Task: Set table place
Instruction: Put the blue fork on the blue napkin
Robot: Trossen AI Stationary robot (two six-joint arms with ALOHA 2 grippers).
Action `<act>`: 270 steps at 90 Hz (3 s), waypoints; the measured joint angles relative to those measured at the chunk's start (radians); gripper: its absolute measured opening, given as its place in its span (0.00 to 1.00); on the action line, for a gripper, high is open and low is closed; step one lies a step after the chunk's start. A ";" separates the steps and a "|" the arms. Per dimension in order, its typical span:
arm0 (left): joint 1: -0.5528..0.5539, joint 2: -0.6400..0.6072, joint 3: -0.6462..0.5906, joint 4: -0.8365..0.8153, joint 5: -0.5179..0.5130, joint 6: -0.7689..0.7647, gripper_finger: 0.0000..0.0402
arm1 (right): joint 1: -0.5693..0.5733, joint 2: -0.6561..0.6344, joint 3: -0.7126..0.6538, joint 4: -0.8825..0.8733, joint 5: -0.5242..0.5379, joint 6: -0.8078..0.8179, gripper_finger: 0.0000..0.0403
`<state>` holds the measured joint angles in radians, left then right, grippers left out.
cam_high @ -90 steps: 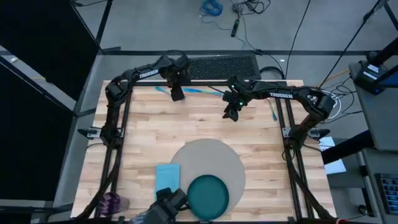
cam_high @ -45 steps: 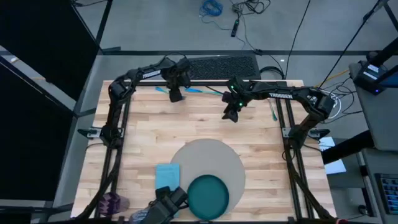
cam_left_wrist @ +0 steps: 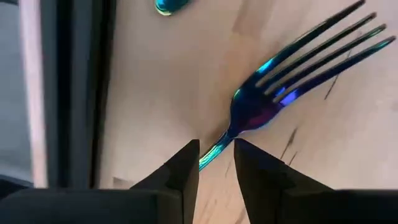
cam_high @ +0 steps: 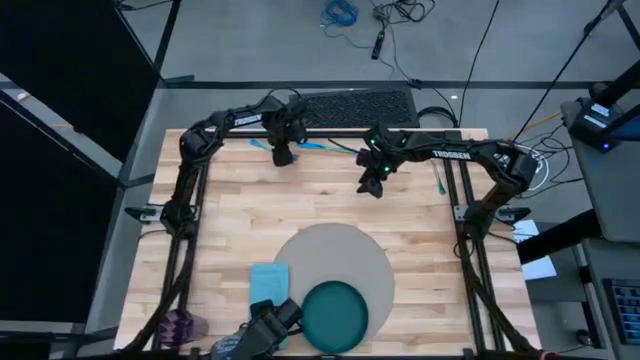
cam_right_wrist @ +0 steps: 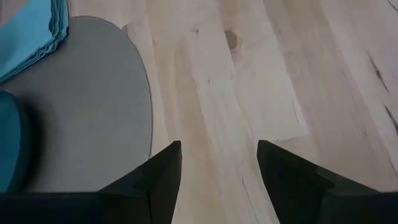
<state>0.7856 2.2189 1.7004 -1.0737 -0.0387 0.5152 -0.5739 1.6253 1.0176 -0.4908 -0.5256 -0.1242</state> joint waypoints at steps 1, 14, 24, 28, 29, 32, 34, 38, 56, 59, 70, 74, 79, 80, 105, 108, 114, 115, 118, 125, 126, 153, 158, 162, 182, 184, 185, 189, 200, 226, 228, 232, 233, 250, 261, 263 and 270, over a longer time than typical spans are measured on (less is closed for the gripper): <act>0.000 0.002 0.001 0.000 0.000 0.001 0.21 | 0.000 0.000 0.000 0.000 0.000 0.000 0.48; -0.003 0.012 0.003 0.004 -0.002 0.015 0.21 | 0.000 0.000 0.000 0.000 0.000 0.000 0.48; -0.015 0.013 0.002 0.002 0.002 0.017 0.21 | 0.000 0.000 0.000 0.001 0.000 -0.002 0.48; -0.020 0.013 0.005 -0.005 0.007 0.022 0.20 | 0.000 0.000 0.000 0.002 0.000 -0.004 0.48; -0.021 0.014 0.006 -0.008 0.008 0.024 0.20 | 0.000 0.000 0.000 0.002 0.000 -0.004 0.48; -0.023 0.014 0.009 -0.016 0.011 0.026 0.18 | 0.000 0.000 0.000 0.002 0.000 -0.004 0.48; -0.025 0.015 0.010 -0.020 0.011 0.026 0.16 | -0.001 0.000 0.000 0.002 0.000 -0.004 0.48; -0.027 0.015 0.012 -0.026 0.011 0.025 0.11 | -0.001 0.000 0.000 0.006 0.000 -0.004 0.48; -0.046 0.018 0.057 -0.069 0.048 -0.010 0.01 | -0.001 0.000 0.000 0.009 0.000 -0.004 0.48; -0.052 0.018 0.070 -0.074 0.051 -0.010 0.01 | -0.001 0.000 0.000 0.009 0.000 -0.004 0.48; -0.070 0.016 0.167 -0.149 0.078 -0.023 0.00 | -0.002 0.000 0.000 0.009 0.006 -0.005 0.48; -0.074 0.014 0.210 -0.184 0.076 -0.037 0.00 | -0.002 0.000 0.000 0.009 0.010 -0.005 0.48; -0.081 0.013 0.263 -0.227 0.071 -0.052 0.00 | -0.003 -0.003 0.000 0.006 0.010 -0.005 0.48; -0.083 0.013 0.273 -0.236 0.070 -0.058 0.00 | -0.003 -0.005 0.000 0.004 0.010 -0.005 0.48; -0.122 -0.001 0.466 -0.493 0.165 -0.349 0.00 | -0.003 -0.138 0.000 -0.121 0.093 0.008 0.48; -0.131 -0.020 0.455 -0.488 0.214 -0.390 0.00 | -0.002 -0.158 0.000 -0.133 0.101 0.017 0.48; -0.168 -0.050 0.448 -0.503 0.307 -0.443 0.00 | -0.002 -0.194 0.000 -0.159 0.105 0.036 0.48; -0.176 -0.052 0.449 -0.502 0.316 -0.453 0.00 | -0.002 -0.200 0.000 -0.163 0.105 0.038 0.48; -0.197 -0.063 0.450 -0.497 0.332 -0.484 0.00 | -0.002 -0.218 0.000 -0.180 0.107 0.043 0.48; -0.260 -0.092 0.428 -0.501 0.335 -0.552 0.00 | 0.000 -0.261 0.000 -0.229 0.106 0.045 0.48; -0.271 -0.093 0.428 -0.502 0.335 -0.562 0.00 | 0.002 -0.267 0.000 -0.235 0.107 0.047 0.48; -0.618 -0.204 0.428 -0.460 0.301 -0.832 0.00 | 0.098 -0.458 0.000 -0.339 0.106 0.096 0.48; -0.687 -0.228 0.428 -0.425 0.273 -0.909 0.00 | 0.129 -0.494 0.000 -0.343 0.107 0.117 0.48; -0.748 -0.249 0.428 -0.403 0.248 -0.976 0.00 | 0.155 -0.518 0.000 -0.344 0.107 0.135 0.48; -1.003 -0.277 0.428 -0.414 0.092 -1.393 0.00 | 0.286 -0.605 0.000 -0.359 0.112 0.228 0.48; -1.022 -0.277 0.428 -0.420 0.085 -1.442 0.00 | 0.299 -0.609 0.000 -0.360 0.114 0.235 0.48; -1.031 -0.277 0.428 -0.422 0.082 -1.466 0.00 | 0.306 -0.610 0.000 -0.360 0.115 0.239 0.48; -1.068 -0.277 0.428 -0.423 0.066 -1.563 0.00 | 0.333 -0.618 0.000 -0.361 0.122 0.252 0.48; -1.143 -0.265 0.428 -0.438 0.037 -1.827 0.00 | 0.425 -0.630 0.000 -0.371 0.194 0.287 0.48; -1.253 -0.252 0.380 -0.499 0.000 -2.324 0.00 | 0.636 -0.631 0.000 -0.367 0.270 0.350 0.48; -1.261 -0.252 0.367 -0.499 0.002 -2.339 0.00 | 0.651 -0.631 0.000 -0.367 0.270 0.353 0.48; -1.279 -0.252 0.335 -0.496 0.004 -2.370 0.00 | 0.683 -0.631 0.000 -0.368 0.273 0.362 0.48; -1.283 -0.252 0.327 -0.496 0.006 -2.377 0.00 | 0.690 -0.631 0.000 -0.368 0.275 0.365 0.48; -1.327 -0.251 0.172 -0.414 0.104 -2.423 0.00 | 0.792 -0.631 0.000 -0.369 0.323 0.409 0.48; -1.332 -0.251 0.054 -0.290 0.145 -2.425 0.00 | 0.841 -0.631 0.000 -0.377 0.342 0.442 0.48; -1.332 -0.251 0.030 -0.250 0.150 -2.425 0.00 | 0.851 -0.631 0.000 -0.379 0.352 0.448 0.48; -1.332 -0.251 -0.058 -0.114 0.175 -2.433 0.00 | 0.879 -0.631 0.000 -0.388 0.372 0.463 0.48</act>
<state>-0.5468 1.9678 1.6421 -1.1882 0.1365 -1.9178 0.3050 0.9947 1.0172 -0.8783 -0.1532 0.3389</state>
